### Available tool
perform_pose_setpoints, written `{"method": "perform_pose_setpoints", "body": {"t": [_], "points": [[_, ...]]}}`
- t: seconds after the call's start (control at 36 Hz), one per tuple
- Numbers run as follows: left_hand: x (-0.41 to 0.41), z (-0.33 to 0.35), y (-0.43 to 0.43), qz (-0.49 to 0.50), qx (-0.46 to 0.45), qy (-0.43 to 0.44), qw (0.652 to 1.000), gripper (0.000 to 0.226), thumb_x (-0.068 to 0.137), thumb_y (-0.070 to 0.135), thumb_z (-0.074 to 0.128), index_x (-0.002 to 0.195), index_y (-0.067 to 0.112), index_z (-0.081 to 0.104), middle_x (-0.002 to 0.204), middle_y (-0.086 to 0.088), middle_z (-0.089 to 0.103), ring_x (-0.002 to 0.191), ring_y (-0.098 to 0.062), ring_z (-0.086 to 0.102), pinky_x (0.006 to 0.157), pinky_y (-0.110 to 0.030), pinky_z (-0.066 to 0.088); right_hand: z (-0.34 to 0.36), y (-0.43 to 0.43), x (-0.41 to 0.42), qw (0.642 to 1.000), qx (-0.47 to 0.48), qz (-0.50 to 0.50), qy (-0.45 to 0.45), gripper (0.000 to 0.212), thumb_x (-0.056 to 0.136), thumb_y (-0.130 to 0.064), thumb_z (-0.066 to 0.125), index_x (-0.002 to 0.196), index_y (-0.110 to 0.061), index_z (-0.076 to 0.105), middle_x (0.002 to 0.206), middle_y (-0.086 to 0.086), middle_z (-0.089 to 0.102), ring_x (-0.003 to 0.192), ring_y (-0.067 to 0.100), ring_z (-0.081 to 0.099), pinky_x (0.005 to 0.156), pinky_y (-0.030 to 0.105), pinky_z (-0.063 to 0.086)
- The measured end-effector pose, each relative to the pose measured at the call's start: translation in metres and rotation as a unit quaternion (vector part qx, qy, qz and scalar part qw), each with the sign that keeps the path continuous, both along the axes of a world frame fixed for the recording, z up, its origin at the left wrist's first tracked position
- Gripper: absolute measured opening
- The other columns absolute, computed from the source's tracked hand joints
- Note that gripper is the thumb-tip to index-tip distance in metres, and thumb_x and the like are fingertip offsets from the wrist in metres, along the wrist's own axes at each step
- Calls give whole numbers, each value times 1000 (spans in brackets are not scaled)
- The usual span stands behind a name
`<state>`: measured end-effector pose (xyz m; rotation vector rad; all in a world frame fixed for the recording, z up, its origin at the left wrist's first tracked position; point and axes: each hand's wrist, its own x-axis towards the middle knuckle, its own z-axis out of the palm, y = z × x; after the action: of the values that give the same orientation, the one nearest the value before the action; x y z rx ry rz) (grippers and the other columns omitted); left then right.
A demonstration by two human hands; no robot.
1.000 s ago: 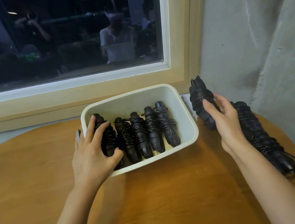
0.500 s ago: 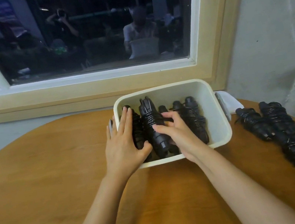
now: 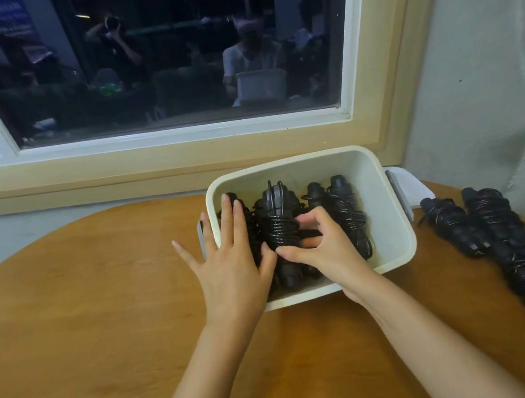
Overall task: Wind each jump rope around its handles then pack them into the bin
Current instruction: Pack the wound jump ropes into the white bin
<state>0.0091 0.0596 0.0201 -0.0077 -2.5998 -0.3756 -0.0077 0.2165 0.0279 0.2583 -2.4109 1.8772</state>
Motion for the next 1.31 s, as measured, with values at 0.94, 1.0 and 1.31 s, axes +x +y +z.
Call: {"method": "perform_pose_setpoints", "body": {"t": [0.94,1.0,1.31], "points": [[-16,2,32,-34,-113,38,992,42,87,49,44,122,33,60,160,-3,29,148,-40,20,110,-76,1,-37,75,20,850,454,-47,263,57,103,-46,24,70,-19,62,57,-6,55,56,11,54,56,36,51],[-17,2,29,-34,-117,36,992,43,87,50,44,123,34,60,161,-2,28,148,-39,21,110,-75,0,-41,85,20,877,360,-36,317,45,103,-38,37,83,-19,73,79,-7,70,77,7,63,73,30,57],[-24,5,28,-33,-123,21,992,51,88,55,37,129,34,59,160,-1,29,148,-37,21,111,-74,-2,-35,191,-24,846,339,-385,147,39,99,-19,55,137,-8,52,149,10,43,137,23,32,99,34,43]]}}
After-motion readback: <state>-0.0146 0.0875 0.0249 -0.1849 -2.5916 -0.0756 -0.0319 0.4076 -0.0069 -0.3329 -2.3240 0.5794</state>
